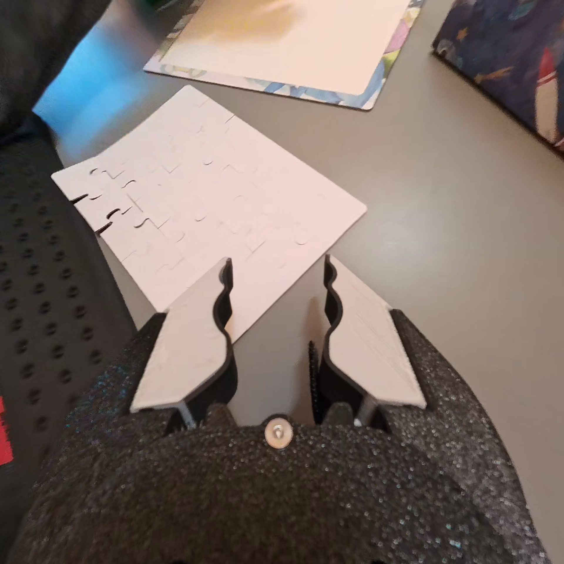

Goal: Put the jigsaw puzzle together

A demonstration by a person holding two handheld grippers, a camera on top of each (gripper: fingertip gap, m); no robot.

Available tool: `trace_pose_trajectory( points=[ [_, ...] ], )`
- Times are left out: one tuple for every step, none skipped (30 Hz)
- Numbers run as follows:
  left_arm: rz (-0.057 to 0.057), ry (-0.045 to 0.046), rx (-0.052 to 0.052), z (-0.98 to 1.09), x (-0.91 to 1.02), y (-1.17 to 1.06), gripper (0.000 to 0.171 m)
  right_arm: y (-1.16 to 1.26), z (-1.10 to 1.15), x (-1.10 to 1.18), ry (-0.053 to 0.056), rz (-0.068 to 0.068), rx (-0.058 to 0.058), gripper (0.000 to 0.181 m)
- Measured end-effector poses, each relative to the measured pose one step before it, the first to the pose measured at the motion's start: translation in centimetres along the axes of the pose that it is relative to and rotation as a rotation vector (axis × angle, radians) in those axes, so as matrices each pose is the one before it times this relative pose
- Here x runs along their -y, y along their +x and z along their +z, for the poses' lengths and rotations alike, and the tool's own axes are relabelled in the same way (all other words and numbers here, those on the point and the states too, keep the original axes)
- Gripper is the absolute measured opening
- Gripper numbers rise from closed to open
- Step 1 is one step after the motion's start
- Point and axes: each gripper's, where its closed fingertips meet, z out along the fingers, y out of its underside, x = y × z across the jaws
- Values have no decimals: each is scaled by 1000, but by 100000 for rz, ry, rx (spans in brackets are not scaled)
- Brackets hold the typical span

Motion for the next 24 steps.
trace_pose_trajectory(
  points=[
    [-205, 10708, 3562, -1349, 95, 2216, 28, 501, -154, -37, -513, 1383, -1090, 60],
    [-747, 9459, 1900, -1150, -375, 2751, 33, 353, -127, -254, -1399, 2312, -121, 60],
    [-1701, 7786, 959, -829, -865, 3044, 33, 141, -149, -336, -1506, 2375, 672, 60],
    [-1598, 5326, -69, -494, -1447, 3225, 33, -59, -183, -401, -1380, 2427, 865, 60],
    [-1758, 3775, -88, -136, -1729, 3115, 32, -257, -202, -463, -992, 1736, 1105, 56],
    [-3980, 2471, 776, 188, -1867, 2747, 28, -454, -178, -588, -1437, 803, 1713, 52],
    [-3622, -921, -1032, 375, -2263, 2650, 15, -583, -115, -731, -2150, 341, 2106, 52],
    [-3186, -2123, 987, 516, -2245, 1972, 6, -524, -84, -829, -2925, -315, 1504, 51],
    [-3022, -2205, 5273, 494, -2057, 907, 6, -212, -88, -675, -2164, -692, -482, 51],
    [-2387, -3759, 5268, 369, -2027, 532, 6, -168, -64, -479, -1279, -508, -723, 51],
    [-3091, -2575, 1395, 307, -1604, 774, 6, -236, -19, -274, -584, -60, 59, 49],
    [-3844, 192, -1917, 225, -967, 1013, 6, -291, 43, -194, -480, 630, 637, 49],
    [-3530, 1663, -2032, 191, -530, 820, 6, -241, 128, -263, -1202, 1243, 491, 49],
    [-3111, 992, -314, 257, -452, 356, 6, -207, 223, -209, -926, 1315, 344, 50],
    [-1836, -1873, 1228, 354, -700, 25, 6, -98, 305, -10, 460, 1210, -22, 51],
    [-258, -2504, 2566, 382, -657, -184, 6, -30, 370, 63, 968, 1460, -415, 53],
    [487, -1293, 3218, 305, -391, -269, 6, -22, 337, 42, 572, 1169, -834, 55],
    [476, 276, 1475, 225, -126, -24, 6, 77, 137, 518, 3169, -183, -1998, 56],
    [-487, 1610, -218, 98, 132, 140, 6, -12, 264, 309, 1674, 525, -1303, 57],
    [-1293, 409, -572, 103, 39, 134, 5, -108, 368, -55, -1021, 952, -1015, 58],
    [-600, 542, 575, 82, 71, 4, 4, -97, 191, 387, 1548, 328, -2136, 57],
    [793, 652, 1848, 101, 66, -117, 0, -350, 301, 219, 381, 1981, -465, 65],
    [1209, 1025, 1518, 68, 117, -20, 0, -122, 194, 345, 1363, 2711, -1271, 72],
    [1013, 504, 1418, 40, 57, -20, 0, 98, 86, 290, 924, 3964, -1195, 71]
  ],
)
